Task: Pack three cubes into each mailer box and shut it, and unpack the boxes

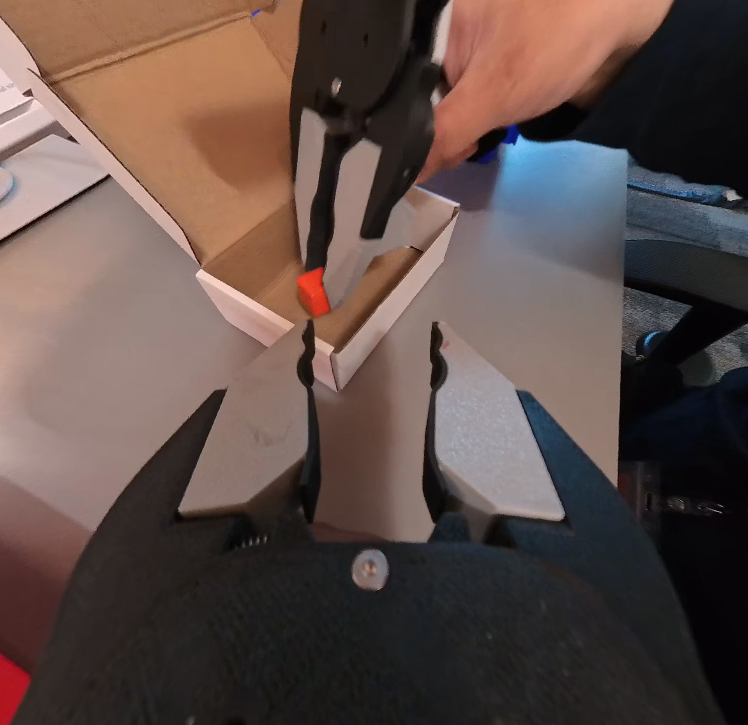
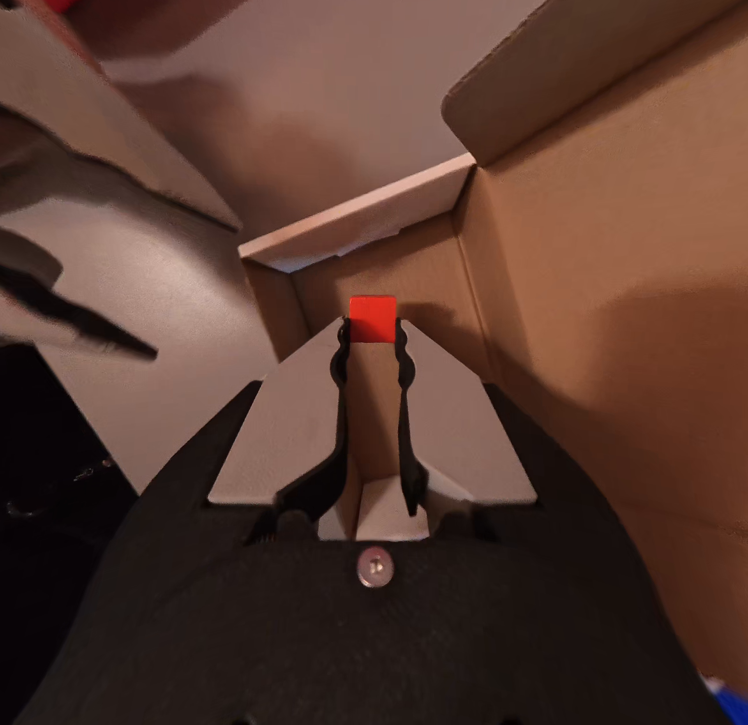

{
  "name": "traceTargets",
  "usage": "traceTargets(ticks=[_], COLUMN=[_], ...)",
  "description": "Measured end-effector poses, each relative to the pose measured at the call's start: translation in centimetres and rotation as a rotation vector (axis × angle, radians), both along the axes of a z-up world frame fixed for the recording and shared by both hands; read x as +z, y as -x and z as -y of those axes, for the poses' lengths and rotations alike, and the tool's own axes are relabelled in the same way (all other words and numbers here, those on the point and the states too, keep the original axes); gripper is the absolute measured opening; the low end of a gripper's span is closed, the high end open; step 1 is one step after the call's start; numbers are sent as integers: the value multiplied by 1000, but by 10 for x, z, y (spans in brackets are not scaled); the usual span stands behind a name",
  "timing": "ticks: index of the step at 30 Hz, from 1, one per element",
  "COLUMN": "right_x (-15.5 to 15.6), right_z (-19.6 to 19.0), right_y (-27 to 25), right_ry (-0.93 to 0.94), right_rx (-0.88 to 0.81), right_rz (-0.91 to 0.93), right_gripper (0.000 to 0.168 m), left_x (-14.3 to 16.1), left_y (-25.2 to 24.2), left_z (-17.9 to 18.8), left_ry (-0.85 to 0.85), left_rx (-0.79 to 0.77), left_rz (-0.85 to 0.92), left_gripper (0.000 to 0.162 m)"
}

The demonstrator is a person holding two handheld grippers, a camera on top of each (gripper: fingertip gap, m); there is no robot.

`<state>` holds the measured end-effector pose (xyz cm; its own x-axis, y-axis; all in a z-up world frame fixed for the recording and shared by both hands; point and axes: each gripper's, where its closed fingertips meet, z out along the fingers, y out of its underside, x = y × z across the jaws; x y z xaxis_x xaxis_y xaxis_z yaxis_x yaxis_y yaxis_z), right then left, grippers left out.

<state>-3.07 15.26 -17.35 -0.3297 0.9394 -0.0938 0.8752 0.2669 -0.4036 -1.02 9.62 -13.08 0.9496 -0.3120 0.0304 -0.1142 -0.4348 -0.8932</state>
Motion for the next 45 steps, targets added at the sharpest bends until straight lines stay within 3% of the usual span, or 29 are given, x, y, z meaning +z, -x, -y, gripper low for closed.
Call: traceTargets(ticks=[1,5,9,13,17,25,37,45], right_x=[10,61,96,75,30,8,-14,-16], right_z=[-4,-41,-125,-224,-265,-272,-276,-256], right_y=[-6,-49,-119,-201,-253,-288,-260,-265], right_ry=[-1,-22,-88,-169,-183,-227,-342,-169], right_rx=[-7,-79,-291,-561,-685,-691,-551,-526], right_rz=[-26,-156,-230,-127,-3,150,245,312], right_gripper=[19,19,19,19,19,19,20,25], left_x=[0,7,13,8,6,-1,2,0], left_y=[1,2,0,-2,-3,-3,2,4], left_z=[0,3,1,-2,-5,-6,-2,-2], left_ry=[1,-14,-31,-11,0,25,15,24], left_rx=[5,17,22,28,36,35,41,37], left_rz=[2,-1,19,1,-7,-13,-6,-1], left_gripper=[55,56,58,58,62,62,62,62])
